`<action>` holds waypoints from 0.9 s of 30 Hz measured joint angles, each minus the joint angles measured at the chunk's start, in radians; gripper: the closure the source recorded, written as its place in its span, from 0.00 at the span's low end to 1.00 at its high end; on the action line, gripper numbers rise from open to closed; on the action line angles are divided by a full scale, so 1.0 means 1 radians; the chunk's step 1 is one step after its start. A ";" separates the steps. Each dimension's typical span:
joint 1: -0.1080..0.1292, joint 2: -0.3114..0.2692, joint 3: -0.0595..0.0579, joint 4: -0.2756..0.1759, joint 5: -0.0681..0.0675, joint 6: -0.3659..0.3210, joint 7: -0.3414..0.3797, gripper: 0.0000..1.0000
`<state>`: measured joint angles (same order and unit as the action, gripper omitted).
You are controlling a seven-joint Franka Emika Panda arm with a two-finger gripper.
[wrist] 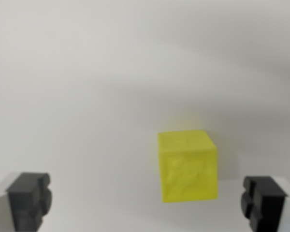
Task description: Pick yellow cube
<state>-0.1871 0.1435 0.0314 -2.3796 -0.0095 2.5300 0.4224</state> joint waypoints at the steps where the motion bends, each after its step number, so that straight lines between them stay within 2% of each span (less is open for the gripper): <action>1: -0.003 0.003 0.000 -0.004 0.000 0.007 -0.006 0.00; 27: -0.089 0.104 0.000 -0.093 -0.008 0.191 -0.155 0.00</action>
<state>-0.2756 0.2470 0.0314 -2.4726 -0.0178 2.7215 0.2670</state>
